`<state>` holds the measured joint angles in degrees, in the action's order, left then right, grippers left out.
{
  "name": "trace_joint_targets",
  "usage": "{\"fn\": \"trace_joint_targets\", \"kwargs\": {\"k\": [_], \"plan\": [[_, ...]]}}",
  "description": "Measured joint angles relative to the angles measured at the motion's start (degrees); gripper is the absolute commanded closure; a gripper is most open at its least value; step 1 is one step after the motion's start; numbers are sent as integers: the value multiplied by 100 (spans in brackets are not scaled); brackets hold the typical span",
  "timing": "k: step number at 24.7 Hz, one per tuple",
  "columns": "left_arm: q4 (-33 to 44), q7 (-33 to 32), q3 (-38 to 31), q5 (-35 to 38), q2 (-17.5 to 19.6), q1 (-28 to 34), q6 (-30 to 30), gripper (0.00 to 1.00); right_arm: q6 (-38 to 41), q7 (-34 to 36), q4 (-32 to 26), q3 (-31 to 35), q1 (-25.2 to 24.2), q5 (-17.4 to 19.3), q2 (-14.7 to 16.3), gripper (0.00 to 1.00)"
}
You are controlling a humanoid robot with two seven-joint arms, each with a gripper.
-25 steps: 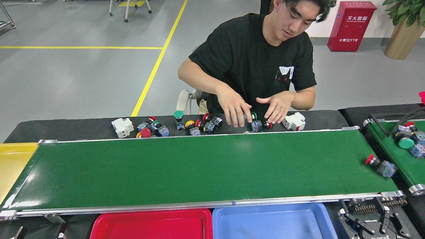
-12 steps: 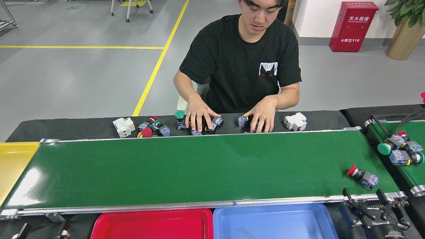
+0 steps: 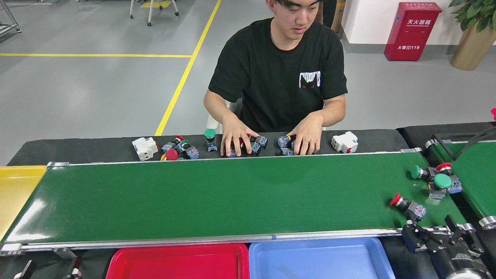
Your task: Pick switch part from conveyor to tray
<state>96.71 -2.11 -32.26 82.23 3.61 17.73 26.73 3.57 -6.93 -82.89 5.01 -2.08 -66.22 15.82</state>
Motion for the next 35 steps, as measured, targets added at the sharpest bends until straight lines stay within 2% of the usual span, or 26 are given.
{"fn": "trace_joint_targets", "kwargs": {"k": [3, 5, 7, 8, 9, 11, 14, 18, 21, 23, 24, 25, 26, 27, 29, 33, 35], "plan": [[-2, 0, 2, 0, 0, -25, 0, 0, 0, -22, 130, -140, 152, -25, -27, 9], [-3, 0, 4, 0, 0, -77, 0, 0, 0, -23, 190, -311, 255, -144, -27, 19], [-4, 0, 5, 0, 0, -96, 0, 0, 9, -32, 236, -429, 308, -256, -30, 48], [-4, 0, 8, 0, 0, -99, 2, 0, 17, -37, 245, -461, 328, -287, -29, 58], [-4, 0, 7, 0, 0, -99, 2, 0, 36, -37, 244, -511, 334, -304, -28, 67], [-4, 0, 7, 0, 0, -100, 2, 0, 63, -15, 239, -646, 351, -306, -26, 77], [-4, 0, 7, 0, 0, -99, 2, 0, 115, -9, 175, -729, 352, -301, -26, 88], [-4, 0, 4, 0, 0, -102, 2, 0, 659, 46, -415, -901, 330, -301, -81, 91], [-5, 0, 4, 0, 1, -104, 2, 0, 1071, 59, -1047, -1628, 315, -343, -321, 91], [-7, 0, 4, 0, 1, -104, 2, 0, 1175, 59, -1243, -2245, 357, -546, -506, 89], [-8, 0, 4, 0, 2, -104, 2, 0, 1216, 59, -1264, -2571, 435, -699, -671, 80], [-9, 0, 4, 0, 2, -104, 2, 0, 1234, 59, -1273, -2884, 527, -872, -855, 50], [-9, 0, 5, 0, 2, -104, 2, 0, 1241, 70, -1277, -3199, 597, -1012, -1047, 13], [-10, 0, 5, 0, 2, -104, 2, 0, 1253, 121, -1277, -3433, 610, -1095, -1247, 0], [-16, 0, 5, 0, 2, -104, 2, 0, 1290, 231, -1285, -3701, 599, -1146, -1537, 0], [-16, 0, 5, 0, 2, -104, 2, 0, 1404, 305, -1296, -3726, 571, -1141, -1563, 0], [-17, 0, 5, 0, 2, -104, 2, 0, 1437, 307, -1376, -3470, 469, -1115, -1535, 0]]}}
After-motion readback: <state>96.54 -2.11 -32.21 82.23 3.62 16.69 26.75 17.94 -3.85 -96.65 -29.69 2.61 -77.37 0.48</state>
